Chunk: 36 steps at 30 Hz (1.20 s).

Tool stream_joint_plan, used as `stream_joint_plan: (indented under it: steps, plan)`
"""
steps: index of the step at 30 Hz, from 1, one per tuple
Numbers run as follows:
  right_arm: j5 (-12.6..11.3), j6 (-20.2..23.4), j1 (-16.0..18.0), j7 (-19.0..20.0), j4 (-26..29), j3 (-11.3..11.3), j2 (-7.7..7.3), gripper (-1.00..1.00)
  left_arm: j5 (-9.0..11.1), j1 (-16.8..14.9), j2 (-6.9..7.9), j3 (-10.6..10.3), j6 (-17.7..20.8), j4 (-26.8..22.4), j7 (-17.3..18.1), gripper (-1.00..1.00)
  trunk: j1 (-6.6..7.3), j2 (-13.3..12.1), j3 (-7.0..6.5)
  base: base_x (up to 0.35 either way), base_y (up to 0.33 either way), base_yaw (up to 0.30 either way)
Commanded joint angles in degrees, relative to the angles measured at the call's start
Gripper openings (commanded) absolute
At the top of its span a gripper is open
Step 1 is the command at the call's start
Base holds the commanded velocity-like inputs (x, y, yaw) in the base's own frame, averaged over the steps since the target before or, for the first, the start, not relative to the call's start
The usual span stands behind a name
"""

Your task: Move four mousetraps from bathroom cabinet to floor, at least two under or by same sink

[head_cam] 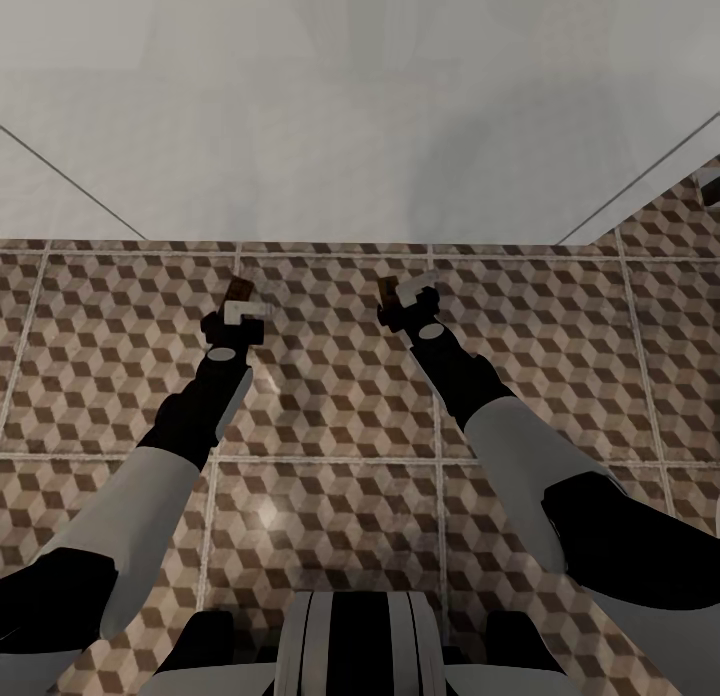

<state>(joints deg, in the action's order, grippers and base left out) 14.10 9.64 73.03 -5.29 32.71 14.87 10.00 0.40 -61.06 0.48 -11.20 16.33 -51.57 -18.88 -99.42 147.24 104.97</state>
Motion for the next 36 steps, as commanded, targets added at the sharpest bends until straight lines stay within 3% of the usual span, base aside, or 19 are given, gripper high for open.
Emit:
stream_joint_plan:
  steps: [1,28,29,36]
  plan:
    - [0.6,0.5,0.0,-0.3,0.1,0.2,0.00,1.00,0.0,0.0,0.05,-0.2,0.4,-0.1,-0.4,-1.00,0.01,0.0,0.03,0.000,0.000,0.000]
    - [0.6,0.5,0.0,-0.3,0.1,0.2,0.00,1.00,0.0,0.0,-0.03,-0.2,0.4,-1.2,-0.4,-1.00,0.01,0.0,0.03,0.000,0.000,0.000]
    - [0.6,0.5,0.0,-0.3,0.1,0.2,0.00,1.00,0.0,0.0,-0.03,-0.2,0.4,-1.3,-0.4,1.00,0.01,0.0,0.03,0.000,0.000,0.000]
    - [0.6,0.5,0.0,-0.3,0.0,0.2,0.00,1.00,0.0,0.0,-0.04,-0.2,0.4,-1.4,-0.5,1.00,0.01,0.0,0.03,0.000,0.000,0.000]
